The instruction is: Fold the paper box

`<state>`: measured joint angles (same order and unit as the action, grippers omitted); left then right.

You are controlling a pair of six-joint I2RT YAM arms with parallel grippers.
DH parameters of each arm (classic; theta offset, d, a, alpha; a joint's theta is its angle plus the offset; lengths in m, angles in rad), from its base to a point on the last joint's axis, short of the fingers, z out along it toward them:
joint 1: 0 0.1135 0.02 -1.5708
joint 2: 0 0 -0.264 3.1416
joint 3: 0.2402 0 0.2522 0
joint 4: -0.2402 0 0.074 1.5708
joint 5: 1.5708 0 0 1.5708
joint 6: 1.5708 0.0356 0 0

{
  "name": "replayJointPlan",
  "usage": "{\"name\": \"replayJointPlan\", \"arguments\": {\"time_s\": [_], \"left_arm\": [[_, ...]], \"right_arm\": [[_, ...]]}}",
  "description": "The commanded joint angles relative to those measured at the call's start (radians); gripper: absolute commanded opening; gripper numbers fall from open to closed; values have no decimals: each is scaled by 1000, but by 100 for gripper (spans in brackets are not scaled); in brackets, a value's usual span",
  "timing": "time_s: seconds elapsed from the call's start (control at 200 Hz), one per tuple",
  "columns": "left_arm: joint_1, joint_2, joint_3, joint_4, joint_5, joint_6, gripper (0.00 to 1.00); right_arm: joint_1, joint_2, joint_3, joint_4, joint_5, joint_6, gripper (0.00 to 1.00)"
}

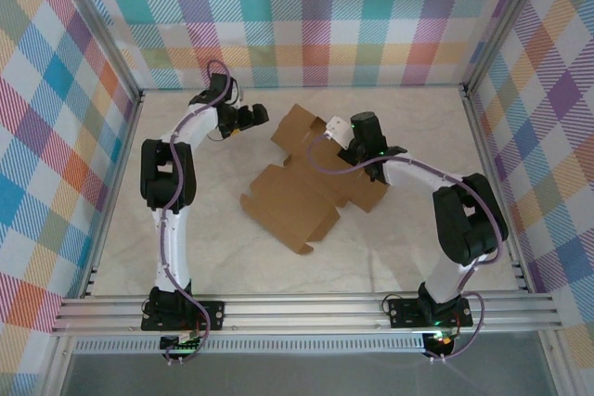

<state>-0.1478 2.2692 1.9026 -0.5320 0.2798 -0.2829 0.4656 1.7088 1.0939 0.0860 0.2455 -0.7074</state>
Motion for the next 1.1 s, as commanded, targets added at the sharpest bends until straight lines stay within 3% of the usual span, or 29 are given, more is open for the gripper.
{"name": "replayJointPlan", "arguments": {"time_s": [0.0, 0.355, 0.485, 0.73, 0.89, 1.095], "left_arm": [[11, 4, 21, 13, 22, -5, 100], [11, 49, 19, 98, 86, 2, 100], [8, 65, 28, 110, 112, 23, 100], [2, 50, 12, 113, 147, 127, 100], [-9, -24, -95, 210, 363, 244, 100], [-43, -136, -254, 358, 438, 360, 98]], "right_arm": [[35, -29, -6, 116, 110, -125, 0], [100, -87, -40, 224, 173, -217, 0], [115, -104, -61, 245, 163, -264, 6], [123, -115, -62, 247, 163, -279, 2], [123, -114, -53, 223, 153, -277, 2], [124, -107, -40, 189, 145, -261, 2]]}}
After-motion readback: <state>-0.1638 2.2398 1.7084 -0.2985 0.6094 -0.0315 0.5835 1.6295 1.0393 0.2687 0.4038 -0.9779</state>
